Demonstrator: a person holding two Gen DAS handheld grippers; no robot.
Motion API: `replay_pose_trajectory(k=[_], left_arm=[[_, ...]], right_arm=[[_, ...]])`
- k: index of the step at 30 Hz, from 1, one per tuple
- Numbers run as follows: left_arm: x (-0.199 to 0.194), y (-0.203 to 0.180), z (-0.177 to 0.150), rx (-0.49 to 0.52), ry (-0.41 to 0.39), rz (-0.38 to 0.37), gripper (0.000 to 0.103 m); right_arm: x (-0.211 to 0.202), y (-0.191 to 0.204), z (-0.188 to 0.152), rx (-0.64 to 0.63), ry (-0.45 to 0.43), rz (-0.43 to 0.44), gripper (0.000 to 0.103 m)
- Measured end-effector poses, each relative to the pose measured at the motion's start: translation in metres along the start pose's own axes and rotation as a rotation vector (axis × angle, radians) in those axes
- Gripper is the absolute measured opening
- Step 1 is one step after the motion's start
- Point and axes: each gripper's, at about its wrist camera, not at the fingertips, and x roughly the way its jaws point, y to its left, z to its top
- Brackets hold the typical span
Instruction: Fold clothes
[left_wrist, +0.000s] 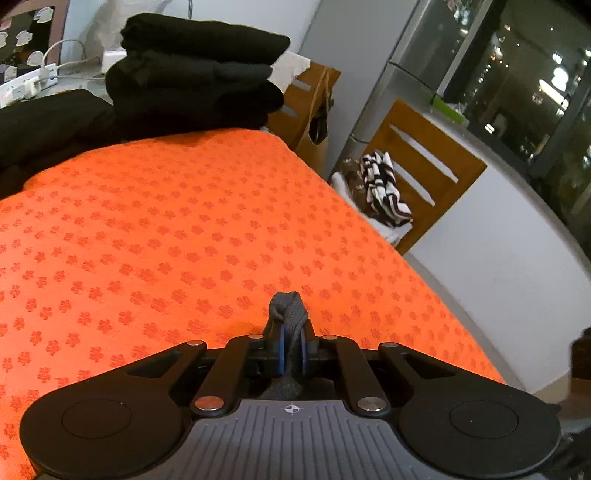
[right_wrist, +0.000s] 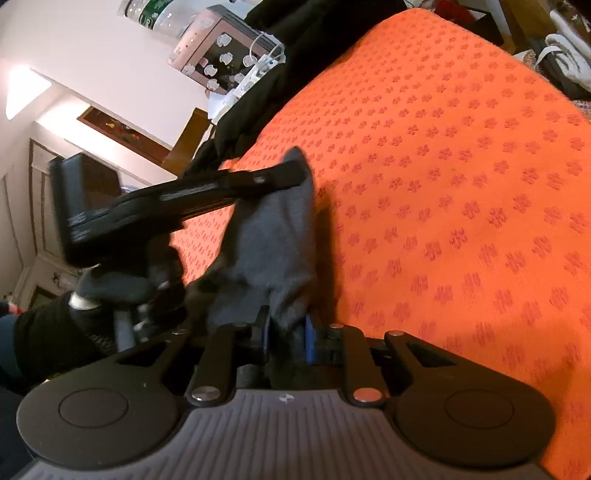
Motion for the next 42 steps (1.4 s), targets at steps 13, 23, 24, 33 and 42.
replay_pose_trajectory(k=[13, 23, 24, 33, 42], left_arm=[[0.025, -0.009, -0.013, 0.029, 0.051, -0.017, 0.011], [0.025, -0.004, -0.014, 0.043, 0.056, -0.046, 0.016], [0.024, -0.004, -0.014, 0.045, 0.055, -0.045, 0.016], [0.024, -0.006, -0.014, 0.051, 0.042, -0.028, 0.016], [-0.016, 0.003, -0.004, 0.03, 0.006, -0.153, 0.033]], right_arm=[[-0.028, 0.007, -0.031, 0.03, 0.074, -0.112, 0.021], [-0.057, 0.017, -0.043, -0.002, 0.075, -0.199, 0.01], [-0.06, 0.017, -0.042, 0.004, 0.048, -0.198, 0.011], [-0.039, 0.007, -0.054, 0.057, 0.043, -0.203, 0.005], [-0.07, 0.04, -0.072, -0.03, 0.016, -0.224, 0.006]])
